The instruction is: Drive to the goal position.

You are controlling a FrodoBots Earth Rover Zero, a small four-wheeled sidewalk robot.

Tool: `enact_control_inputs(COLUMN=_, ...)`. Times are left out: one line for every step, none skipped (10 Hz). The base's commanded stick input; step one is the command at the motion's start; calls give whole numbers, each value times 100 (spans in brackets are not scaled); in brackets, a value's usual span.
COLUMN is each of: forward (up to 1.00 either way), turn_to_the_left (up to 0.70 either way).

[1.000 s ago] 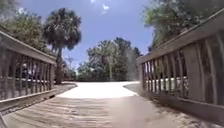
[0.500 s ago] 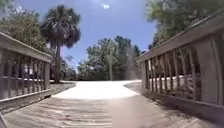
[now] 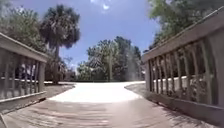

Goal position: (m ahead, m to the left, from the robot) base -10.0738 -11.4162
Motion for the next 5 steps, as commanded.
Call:
enact_control_inputs(forward=45, turn_to_the_left=0)
enact_control_inputs(forward=45, turn_to_the_left=0)
enact_control_inputs(forward=45, turn_to_the_left=0)
enact_control_inputs(forward=45, turn_to_the_left=0)
enact_control_inputs(forward=45, turn_to_the_left=0)
